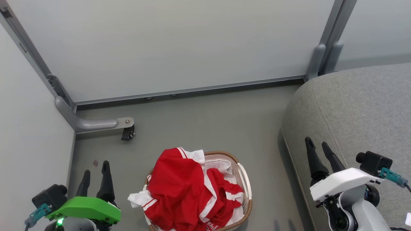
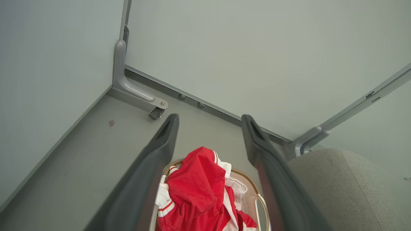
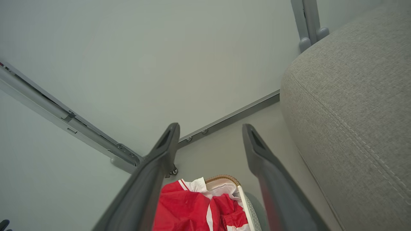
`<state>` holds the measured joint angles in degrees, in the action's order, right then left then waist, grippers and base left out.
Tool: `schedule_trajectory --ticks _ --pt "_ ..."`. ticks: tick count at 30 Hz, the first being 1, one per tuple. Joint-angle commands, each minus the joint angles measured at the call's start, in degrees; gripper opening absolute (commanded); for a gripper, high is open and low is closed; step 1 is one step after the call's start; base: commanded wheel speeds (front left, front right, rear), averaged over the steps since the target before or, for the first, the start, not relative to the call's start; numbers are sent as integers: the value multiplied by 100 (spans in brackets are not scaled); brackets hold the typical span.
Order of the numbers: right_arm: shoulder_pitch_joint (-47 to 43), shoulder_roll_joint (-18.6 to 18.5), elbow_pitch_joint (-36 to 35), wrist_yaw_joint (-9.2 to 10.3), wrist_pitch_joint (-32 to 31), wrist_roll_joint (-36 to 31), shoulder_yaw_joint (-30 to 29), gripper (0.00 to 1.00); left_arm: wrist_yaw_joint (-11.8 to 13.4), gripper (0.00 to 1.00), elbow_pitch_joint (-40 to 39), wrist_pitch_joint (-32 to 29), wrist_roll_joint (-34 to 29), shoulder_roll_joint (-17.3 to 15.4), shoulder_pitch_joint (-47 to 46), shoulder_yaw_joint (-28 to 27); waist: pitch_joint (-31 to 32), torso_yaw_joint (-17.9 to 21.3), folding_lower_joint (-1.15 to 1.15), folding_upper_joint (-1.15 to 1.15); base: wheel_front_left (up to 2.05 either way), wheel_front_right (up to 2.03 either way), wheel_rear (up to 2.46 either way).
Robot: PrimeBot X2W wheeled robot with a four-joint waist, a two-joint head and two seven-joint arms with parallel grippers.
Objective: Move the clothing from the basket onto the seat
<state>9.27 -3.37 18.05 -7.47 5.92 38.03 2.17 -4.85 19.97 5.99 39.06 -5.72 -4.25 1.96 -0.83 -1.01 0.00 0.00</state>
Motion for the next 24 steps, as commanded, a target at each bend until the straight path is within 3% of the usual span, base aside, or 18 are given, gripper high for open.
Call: schedule_trajectory --ticks 1,24 --pt "116 -25 -34 -3 70 -223 9 100 18 100 -49 66 -187 -51 -33 16 -2 -2 0 0 0 0 0" --pt "86 40 14 -3 415 -1845 23 100 -74 100 -112 409 -1512 35 121 -7 12 -6 0 0 0 0 0"
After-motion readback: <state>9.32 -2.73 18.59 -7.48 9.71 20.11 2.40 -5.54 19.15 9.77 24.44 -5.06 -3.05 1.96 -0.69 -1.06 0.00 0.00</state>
